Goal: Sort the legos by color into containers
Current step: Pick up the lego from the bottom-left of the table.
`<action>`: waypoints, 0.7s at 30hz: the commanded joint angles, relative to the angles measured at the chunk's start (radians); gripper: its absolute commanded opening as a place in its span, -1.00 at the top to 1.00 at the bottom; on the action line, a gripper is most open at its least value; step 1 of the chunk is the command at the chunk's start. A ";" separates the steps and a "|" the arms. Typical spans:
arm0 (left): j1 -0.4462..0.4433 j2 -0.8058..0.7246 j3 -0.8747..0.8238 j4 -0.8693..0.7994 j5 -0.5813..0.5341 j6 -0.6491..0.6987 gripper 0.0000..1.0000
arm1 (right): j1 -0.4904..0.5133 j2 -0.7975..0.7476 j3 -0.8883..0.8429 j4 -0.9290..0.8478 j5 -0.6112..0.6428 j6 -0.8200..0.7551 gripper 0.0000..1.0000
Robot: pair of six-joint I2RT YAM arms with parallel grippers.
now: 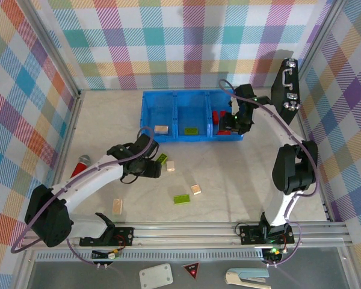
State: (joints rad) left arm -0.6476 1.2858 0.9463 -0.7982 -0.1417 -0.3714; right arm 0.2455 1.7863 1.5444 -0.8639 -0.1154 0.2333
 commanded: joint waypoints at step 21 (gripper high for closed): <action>0.208 -0.198 -0.279 -0.126 -0.057 -0.406 -0.75 | 0.010 -0.219 -0.280 0.083 -0.099 0.031 -0.04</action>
State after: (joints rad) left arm -0.4644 1.1244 0.6968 -0.8871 -0.1822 -0.7025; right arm 0.2493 1.6089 1.2846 -0.7971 -0.1783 0.2523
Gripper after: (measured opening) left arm 0.871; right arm 0.517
